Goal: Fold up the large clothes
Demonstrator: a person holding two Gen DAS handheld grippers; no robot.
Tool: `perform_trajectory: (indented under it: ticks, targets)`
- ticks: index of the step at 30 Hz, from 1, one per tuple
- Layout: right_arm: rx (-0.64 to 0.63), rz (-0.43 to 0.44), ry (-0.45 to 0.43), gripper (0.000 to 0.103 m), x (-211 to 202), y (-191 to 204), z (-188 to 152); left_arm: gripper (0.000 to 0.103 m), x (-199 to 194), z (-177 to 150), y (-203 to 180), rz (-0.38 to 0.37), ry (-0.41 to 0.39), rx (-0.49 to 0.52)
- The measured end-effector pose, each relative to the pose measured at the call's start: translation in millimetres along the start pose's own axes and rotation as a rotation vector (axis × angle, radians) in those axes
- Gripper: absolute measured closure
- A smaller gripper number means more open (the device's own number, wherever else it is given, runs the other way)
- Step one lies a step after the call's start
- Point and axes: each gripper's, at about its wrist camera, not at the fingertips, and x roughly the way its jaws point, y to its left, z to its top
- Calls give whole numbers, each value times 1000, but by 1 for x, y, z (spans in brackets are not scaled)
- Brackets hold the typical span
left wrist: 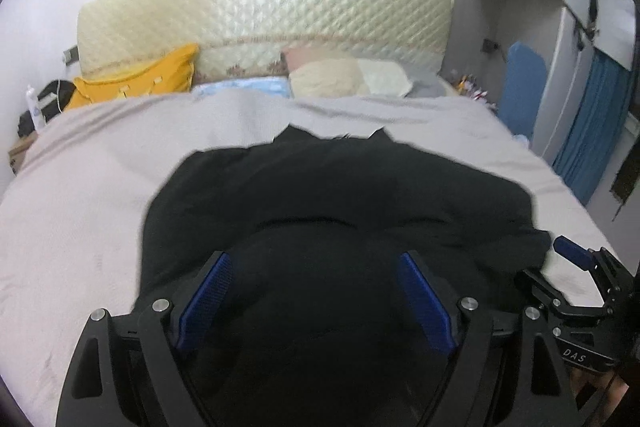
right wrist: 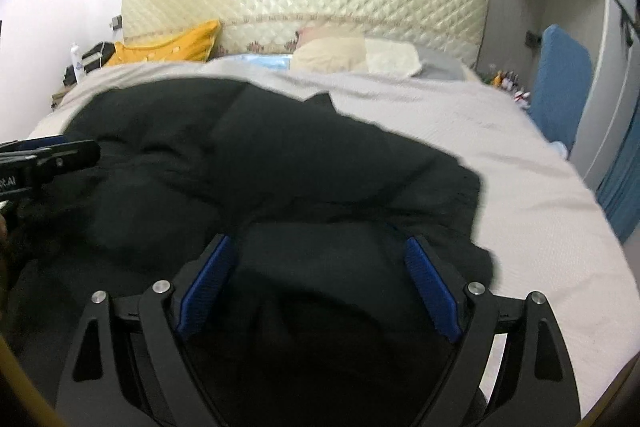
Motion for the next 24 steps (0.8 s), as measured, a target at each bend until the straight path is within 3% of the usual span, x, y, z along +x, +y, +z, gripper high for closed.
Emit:
perform_trajectory:
  ticks: [8, 13, 17, 20, 24]
  targets:
    - [29, 3, -88, 14, -126, -4, -12, 16, -142, -18, -29, -8, -67, 5]
    - [53, 13, -113, 13, -190, -5, -25, 13, -205, -35, -38, -28, -81, 21]
    - [61, 45, -128, 8, -231, 1, -48, 9, -239, -60, -33, -35, -76, 9]
    - [73, 49, -114, 1, -252, 7, -66, 6, -250, -80, -13, -48, -8, -55]
    - [90, 86, -82, 0, -270, 12, -90, 6, -257, -106, 16, -40, 42, -69]
